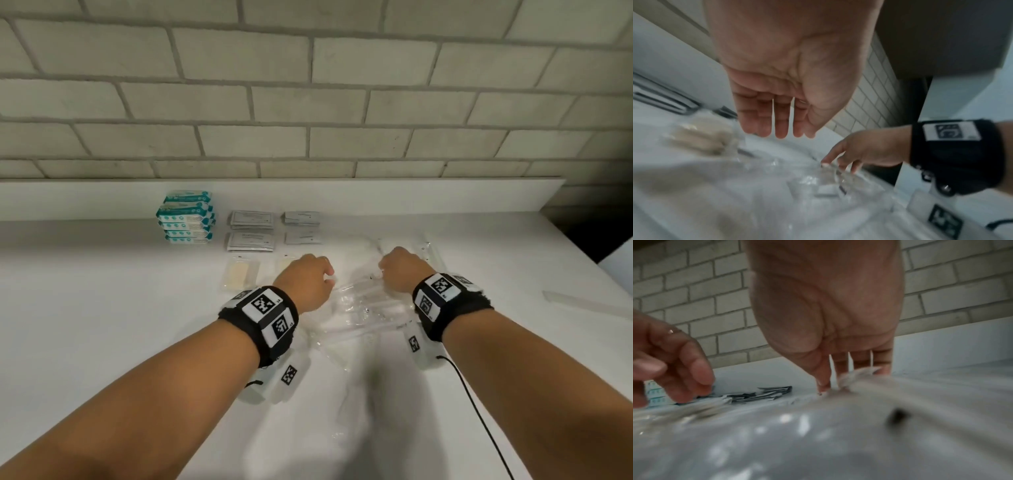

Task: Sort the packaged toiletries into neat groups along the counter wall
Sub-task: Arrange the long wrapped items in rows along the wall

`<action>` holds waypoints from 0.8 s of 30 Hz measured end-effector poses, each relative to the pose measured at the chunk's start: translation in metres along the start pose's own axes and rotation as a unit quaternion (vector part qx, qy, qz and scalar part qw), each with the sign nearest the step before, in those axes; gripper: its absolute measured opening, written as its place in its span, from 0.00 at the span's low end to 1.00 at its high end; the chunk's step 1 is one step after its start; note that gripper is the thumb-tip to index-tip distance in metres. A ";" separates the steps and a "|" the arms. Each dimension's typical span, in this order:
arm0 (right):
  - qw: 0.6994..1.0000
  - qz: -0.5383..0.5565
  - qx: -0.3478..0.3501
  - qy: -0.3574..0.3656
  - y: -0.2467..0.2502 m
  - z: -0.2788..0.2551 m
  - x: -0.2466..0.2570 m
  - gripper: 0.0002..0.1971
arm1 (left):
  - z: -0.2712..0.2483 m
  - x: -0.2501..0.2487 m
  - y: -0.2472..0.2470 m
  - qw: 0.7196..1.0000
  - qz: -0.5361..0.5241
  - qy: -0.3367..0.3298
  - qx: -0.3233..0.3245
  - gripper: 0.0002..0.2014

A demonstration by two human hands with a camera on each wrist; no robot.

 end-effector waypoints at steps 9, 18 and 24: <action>0.984 -0.064 -0.059 0.154 -0.006 -0.042 -0.070 0.24 | -0.010 -0.046 -0.044 0.985 0.134 0.037 0.104 0.18; 0.953 0.042 -0.205 0.217 0.009 -0.046 -0.128 0.09 | -0.037 -0.072 -0.051 0.985 0.056 0.116 0.119 0.09; 0.855 0.474 -0.203 -0.058 0.043 -0.050 -0.178 0.03 | -0.047 -0.088 -0.047 0.976 -0.023 0.212 -0.043 0.09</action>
Point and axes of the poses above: each hand's wrist, its own z-axis towards the middle knuckle, its own y-axis out of the back of the hand, x = y × z, the point moved 1 cm from there along z, towards the middle knuckle, and after that the axes turned 14 degrees about -x, right-handed, at the moved point
